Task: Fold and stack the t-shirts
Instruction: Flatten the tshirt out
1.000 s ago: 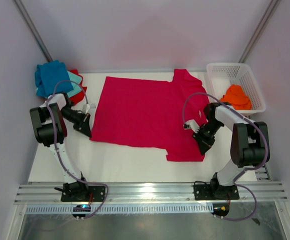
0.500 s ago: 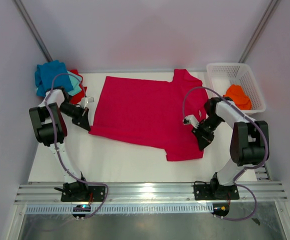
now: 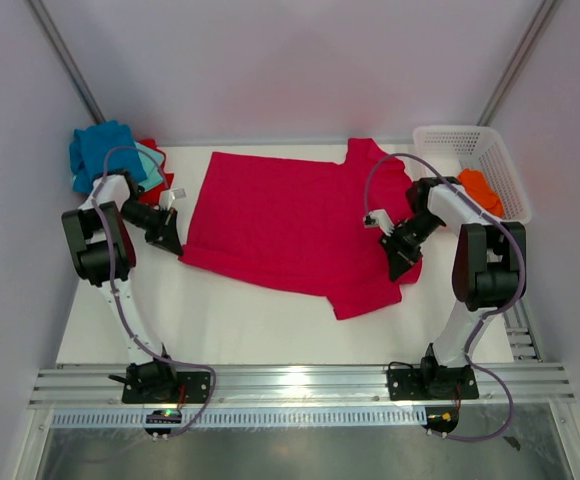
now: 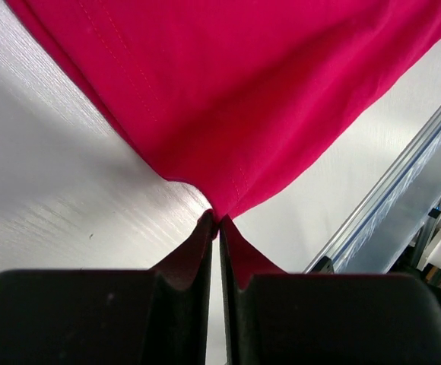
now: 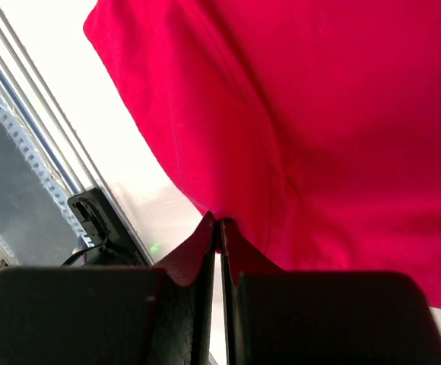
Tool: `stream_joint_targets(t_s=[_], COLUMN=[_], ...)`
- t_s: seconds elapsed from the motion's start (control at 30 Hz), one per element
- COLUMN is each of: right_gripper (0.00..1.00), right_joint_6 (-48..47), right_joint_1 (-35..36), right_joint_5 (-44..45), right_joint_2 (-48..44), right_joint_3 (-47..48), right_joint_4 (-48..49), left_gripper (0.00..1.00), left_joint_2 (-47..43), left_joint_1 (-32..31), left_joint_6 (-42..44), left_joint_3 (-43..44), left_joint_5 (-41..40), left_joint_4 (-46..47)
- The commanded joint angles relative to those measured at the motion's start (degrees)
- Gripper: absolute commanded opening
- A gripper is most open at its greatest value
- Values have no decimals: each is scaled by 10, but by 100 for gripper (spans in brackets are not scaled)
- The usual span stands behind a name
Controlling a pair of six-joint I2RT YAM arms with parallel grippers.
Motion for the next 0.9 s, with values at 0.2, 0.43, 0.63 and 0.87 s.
stream_joint_targets(t_s=[0.2,0.43,0.63,0.87], right_gripper=[7,7,7,7], right_joint_6=[-25,-73,-79,-74], right_joint_1=[-12,-14,-13,-14], right_joint_5=[-15,27,81,92], right_joint_2=[-13,-49,-69,-77], right_joint_3=[5,-29,-31,-23], right_joint_4=[-37,-103,-131,-114], left_gripper=[19,2,0,0], left_joint_2=[-31,-48,-60,-67], left_joint_1=[1,1,0,0], left_joint_6=[36,108,121,125], left_joint_3=[-20,-15,-7,-12], left_joint_5=[-19,-56,-89,-69], left_joint_4=[-54,-154,-182,-183])
